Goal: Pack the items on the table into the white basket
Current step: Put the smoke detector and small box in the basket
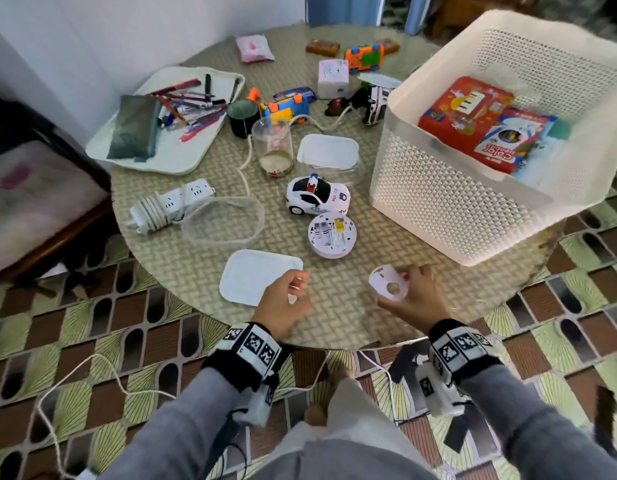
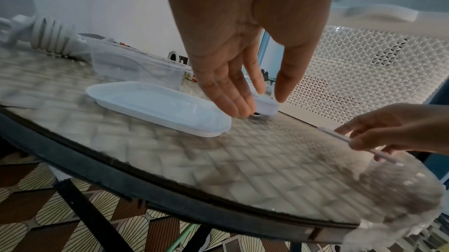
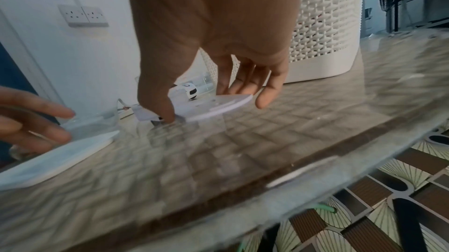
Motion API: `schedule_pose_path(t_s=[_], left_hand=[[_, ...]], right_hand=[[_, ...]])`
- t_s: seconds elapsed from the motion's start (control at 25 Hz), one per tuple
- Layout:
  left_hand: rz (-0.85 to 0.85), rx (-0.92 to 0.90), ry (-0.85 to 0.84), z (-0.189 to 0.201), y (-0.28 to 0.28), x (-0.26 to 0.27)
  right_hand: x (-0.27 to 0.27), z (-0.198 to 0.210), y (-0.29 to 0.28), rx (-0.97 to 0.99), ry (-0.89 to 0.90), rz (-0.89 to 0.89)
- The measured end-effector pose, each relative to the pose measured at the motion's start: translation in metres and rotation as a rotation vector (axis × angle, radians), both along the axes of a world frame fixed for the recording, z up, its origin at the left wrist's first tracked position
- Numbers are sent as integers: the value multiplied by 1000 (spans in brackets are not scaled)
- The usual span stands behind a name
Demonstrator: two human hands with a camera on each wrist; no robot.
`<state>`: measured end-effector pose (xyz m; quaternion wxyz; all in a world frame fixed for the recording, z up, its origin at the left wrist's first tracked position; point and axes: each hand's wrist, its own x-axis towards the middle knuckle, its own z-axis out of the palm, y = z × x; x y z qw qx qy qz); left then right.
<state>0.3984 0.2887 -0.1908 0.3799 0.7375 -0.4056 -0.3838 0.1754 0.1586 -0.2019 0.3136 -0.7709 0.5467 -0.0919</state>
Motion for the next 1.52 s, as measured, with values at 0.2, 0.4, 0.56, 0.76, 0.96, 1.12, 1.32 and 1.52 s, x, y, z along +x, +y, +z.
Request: schedule_pose_path(t_s=[0.2, 0.4, 0.56, 0.76, 0.96, 1.12, 1.32, 1.52], left_hand=[[59, 27, 31, -2, -33, 12], [148, -17, 118, -13, -74, 16], [177, 33, 79, -29, -96, 19], [154, 32, -70, -42, -109, 19], [116, -61, 4, -27, -106, 15], [63, -89, 87, -11, -92, 16], [29, -183, 97, 27, -83, 34], [-5, -298, 96, 69, -78, 61]], right_hand=[[19, 5, -10, 8, -168, 12], [30, 9, -36, 30, -257, 52], [35, 8, -56, 53, -292, 70], [41, 7, -72, 67, -321, 124], [50, 16, -84, 56, -320, 184], [65, 28, -89, 4, -359, 218], [96, 51, -84, -47, -448, 235], [129, 86, -70, -99, -578, 342]])
